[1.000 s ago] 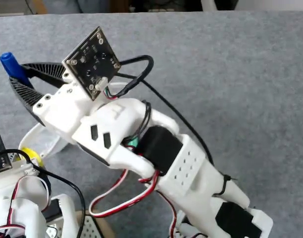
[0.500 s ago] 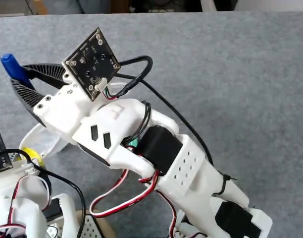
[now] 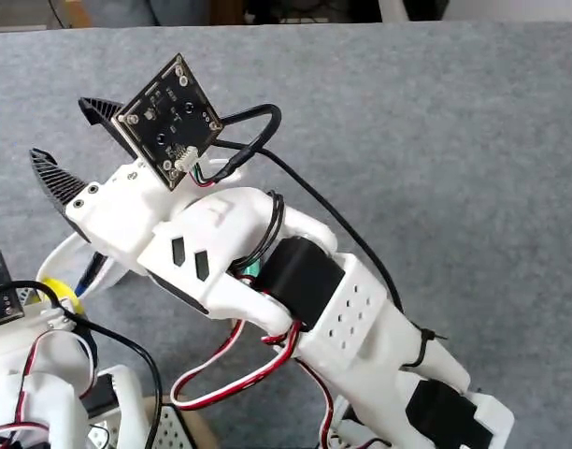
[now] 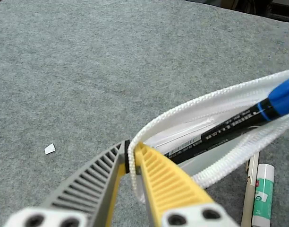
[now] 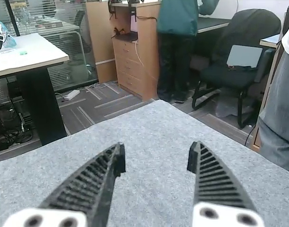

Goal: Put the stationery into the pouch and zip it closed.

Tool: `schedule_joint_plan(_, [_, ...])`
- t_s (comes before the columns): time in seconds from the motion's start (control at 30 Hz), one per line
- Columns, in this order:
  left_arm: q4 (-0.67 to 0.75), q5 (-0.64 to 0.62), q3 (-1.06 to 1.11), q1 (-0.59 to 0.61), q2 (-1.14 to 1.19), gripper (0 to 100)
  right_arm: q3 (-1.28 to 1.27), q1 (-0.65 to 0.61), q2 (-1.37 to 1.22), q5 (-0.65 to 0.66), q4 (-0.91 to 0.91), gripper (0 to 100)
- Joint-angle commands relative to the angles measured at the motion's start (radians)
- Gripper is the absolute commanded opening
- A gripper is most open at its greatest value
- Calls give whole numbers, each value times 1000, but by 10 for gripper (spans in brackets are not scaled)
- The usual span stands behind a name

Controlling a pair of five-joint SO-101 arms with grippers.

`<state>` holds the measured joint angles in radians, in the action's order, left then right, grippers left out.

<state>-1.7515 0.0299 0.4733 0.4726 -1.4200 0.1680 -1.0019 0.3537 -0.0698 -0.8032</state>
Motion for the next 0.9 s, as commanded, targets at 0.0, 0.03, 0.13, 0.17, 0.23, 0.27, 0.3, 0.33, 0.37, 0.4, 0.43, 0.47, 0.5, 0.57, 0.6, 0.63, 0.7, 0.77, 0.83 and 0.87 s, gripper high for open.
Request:
schedule_joint_plan(0.0, [2, -6, 5, 13, 6, 27, 36, 26, 38, -2, -20, 215])
schedule_joint_plan(0.03, [2, -6, 5, 13, 6, 27, 44, 37, 53, -2, -32, 215])
schedule_joint_plan(0.13, [2, -9, -8, 13, 5, 27, 81, 98, 111, -2, -106, 215])
schedule_joint_plan(0.17, [-2, -9, -28, 12, 2, 27, 91, 132, 134, -2, -140, 215])
schedule_joint_plan(0.23, [-6, -40, -73, -25, -2, 27, 88, 203, 185, -2, -192, 215])
schedule_joint_plan(0.27, [-6, -69, -96, -79, -2, 27, 82, 235, 211, -2, -215, 215])
schedule_joint_plan(0.3, [-6, -95, -125, -151, -2, 27, 68, 265, 237, -2, -233, 215])
schedule_joint_plan(0.33, [-6, -123, -156, -222, 5, 27, 50, 298, 262, -2, -244, 215])
schedule_joint_plan(0.37, [-8, -158, -191, -288, 6, 27, 25, 334, 286, -2, -250, 215])
schedule_joint_plan(0.4, [-8, -184, -223, -335, 6, 27, 1, 367, 311, -2, -253, 215])
schedule_joint_plan(0.43, [-8, -196, -249, -361, 8, 27, -30, 399, 337, -2, -255, 215])
schedule_joint_plan(0.47, [-8, -196, -274, -364, 11, 27, -67, 431, 364, -2, -255, 215])
schedule_joint_plan(0.5, [-8, -196, -291, -366, 23, 27, -107, 460, 390, -2, -255, 215])
schedule_joint_plan(0.57, [-8, -199, -328, -372, 63, 27, -196, 502, 449, -2, -255, 215])
schedule_joint_plan(0.6, [-8, -199, -348, -371, 81, 27, -242, 516, 478, -2, -255, 215])
schedule_joint_plan(0.63, [-8, -199, -358, -369, 97, 27, -288, 526, 506, -2, -255, 215])
schedule_joint_plan(0.7, [-8, -199, -341, -367, 121, 27, -380, 531, 552, -2, -253, 215])
schedule_joint_plan(0.77, [-8, -199, -255, -367, 130, 27, -461, 529, 587, -2, -250, 215])
schedule_joint_plan(0.83, [-5, -193, -189, -363, 130, 27, -519, 528, 613, -2, -247, 215])
schedule_joint_plan(0.87, [-5, -193, -188, -352, 130, 27, -536, 528, 622, -2, -247, 215])
